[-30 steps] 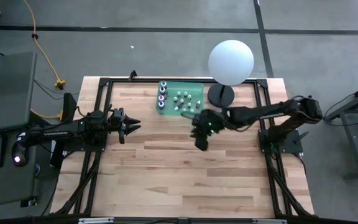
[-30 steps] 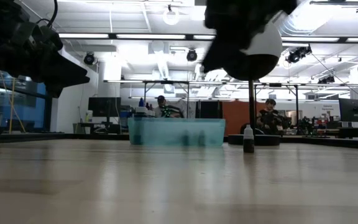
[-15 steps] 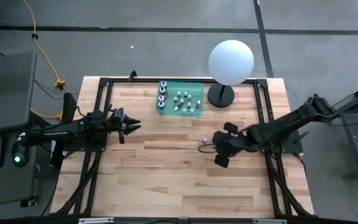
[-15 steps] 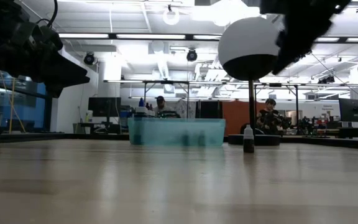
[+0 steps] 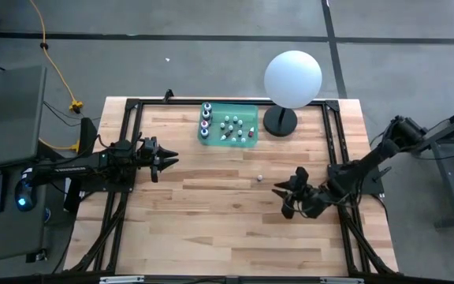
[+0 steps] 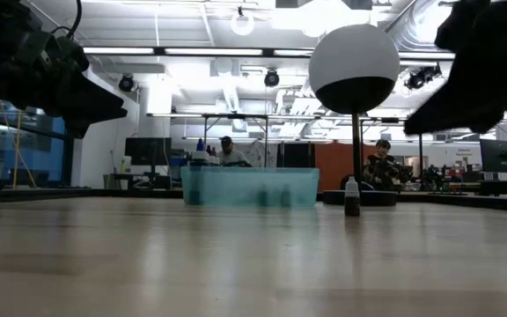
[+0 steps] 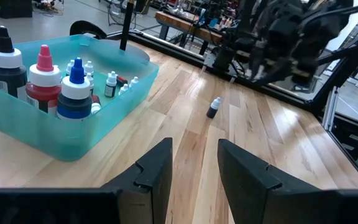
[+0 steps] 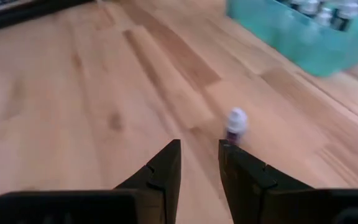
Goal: Pick & Place food coloring
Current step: Put the small brown food coloring bottle into the green bin
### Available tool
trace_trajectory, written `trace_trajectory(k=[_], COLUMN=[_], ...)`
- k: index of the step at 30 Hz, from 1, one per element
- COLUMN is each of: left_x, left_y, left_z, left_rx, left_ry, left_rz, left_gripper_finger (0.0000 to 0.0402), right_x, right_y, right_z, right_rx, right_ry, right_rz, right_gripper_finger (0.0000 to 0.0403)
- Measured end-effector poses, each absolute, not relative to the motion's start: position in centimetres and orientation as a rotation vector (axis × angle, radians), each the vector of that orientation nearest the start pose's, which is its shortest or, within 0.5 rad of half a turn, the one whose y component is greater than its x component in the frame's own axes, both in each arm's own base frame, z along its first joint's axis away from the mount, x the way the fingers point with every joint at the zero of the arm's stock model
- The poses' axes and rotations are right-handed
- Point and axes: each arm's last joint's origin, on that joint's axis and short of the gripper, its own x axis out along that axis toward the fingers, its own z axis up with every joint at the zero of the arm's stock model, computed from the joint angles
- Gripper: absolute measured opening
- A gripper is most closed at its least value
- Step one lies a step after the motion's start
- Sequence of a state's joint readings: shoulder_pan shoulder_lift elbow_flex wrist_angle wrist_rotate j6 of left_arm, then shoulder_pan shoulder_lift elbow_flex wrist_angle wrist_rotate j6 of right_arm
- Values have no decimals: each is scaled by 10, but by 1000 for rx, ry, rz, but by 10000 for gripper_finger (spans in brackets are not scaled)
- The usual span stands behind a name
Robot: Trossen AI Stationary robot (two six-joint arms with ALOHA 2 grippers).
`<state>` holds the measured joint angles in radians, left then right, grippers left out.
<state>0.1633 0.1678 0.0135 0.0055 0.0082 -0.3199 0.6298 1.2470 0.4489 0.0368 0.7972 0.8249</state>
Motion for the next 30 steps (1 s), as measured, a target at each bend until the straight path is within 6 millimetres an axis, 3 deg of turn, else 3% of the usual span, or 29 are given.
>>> trace_trajectory(k=[7, 12, 18, 30], left_x=[105, 105, 105, 105], left_y=[17, 17, 17, 17], left_z=[155, 155, 155, 155], left_rx=[-331, -331, -331, -331], left_ry=[123, 123, 123, 123], left_rz=[177, 177, 177, 177], left_gripper_finger=[127, 127, 127, 127], right_x=[182, 187, 199, 219], right_y=[90, 82, 75, 60], right_z=[135, 125, 120, 105], right_rx=[369, 388, 333, 297], right_ry=[472, 553, 517, 483], right_rz=[-430, -387, -399, -409], right_gripper_finger=[110, 148, 192, 198])
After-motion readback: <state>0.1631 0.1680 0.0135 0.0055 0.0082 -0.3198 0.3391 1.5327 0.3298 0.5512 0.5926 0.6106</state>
